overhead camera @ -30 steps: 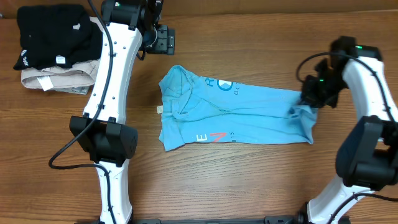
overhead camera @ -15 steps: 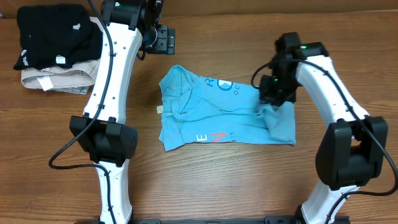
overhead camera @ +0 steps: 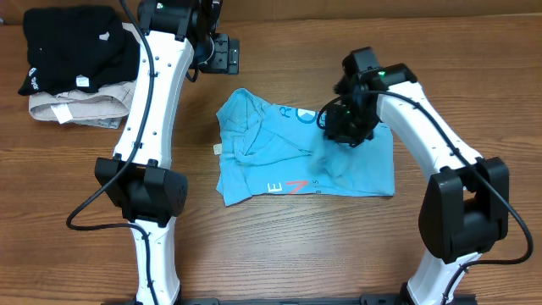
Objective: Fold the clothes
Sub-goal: 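Press and adjust the folded right end with the right gripper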
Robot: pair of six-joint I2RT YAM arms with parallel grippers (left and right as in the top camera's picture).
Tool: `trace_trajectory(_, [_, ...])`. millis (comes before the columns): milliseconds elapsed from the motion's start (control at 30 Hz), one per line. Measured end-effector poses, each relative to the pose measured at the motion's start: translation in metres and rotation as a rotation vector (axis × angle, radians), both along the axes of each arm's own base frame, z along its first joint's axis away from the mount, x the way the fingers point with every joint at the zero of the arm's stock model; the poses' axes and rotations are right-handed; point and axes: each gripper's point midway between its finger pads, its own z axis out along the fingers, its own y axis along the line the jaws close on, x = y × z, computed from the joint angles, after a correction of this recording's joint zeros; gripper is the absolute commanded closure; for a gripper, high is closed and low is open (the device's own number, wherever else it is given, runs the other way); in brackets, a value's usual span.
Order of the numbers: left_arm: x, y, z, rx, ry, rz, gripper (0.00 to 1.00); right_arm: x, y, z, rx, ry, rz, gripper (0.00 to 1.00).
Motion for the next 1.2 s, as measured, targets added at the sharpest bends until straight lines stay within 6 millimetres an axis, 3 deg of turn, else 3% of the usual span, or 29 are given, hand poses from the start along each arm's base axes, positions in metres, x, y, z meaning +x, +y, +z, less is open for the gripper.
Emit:
trace_trajectory(133, [0.000,0.000,0.000,0.000,0.000,0.000,0.05,-0.007,0.021,0.005,0.078,0.001,0.071,0.62])
trace_trajectory(233, [0.000,0.000,0.000,0.000,0.000,0.000,0.02,-0.007,0.023,0.007,0.101,0.003,0.081,0.62])
trace_trajectory(600, [-0.006,0.001,-0.002,0.005,0.026,0.000,0.00,0.003,-0.033,-0.002,-0.031,0.016,-0.036,0.57])
trace_trajectory(800, [-0.008,0.002,-0.003,0.007,0.035,0.000,0.01,-0.004,-0.040,-0.019,-0.112,0.020,-0.021,0.54])
trace_trajectory(1067, [-0.009,0.002,-0.003,0.008,0.039,0.000,0.01,-0.036,-0.045,-0.057,-0.136,0.111,-0.010,0.55])
trace_trajectory(1200, [-0.009,0.002,-0.003,0.008,0.039,0.000,0.01,-0.038,-0.041,-0.061,-0.107,0.113,-0.007,0.64])
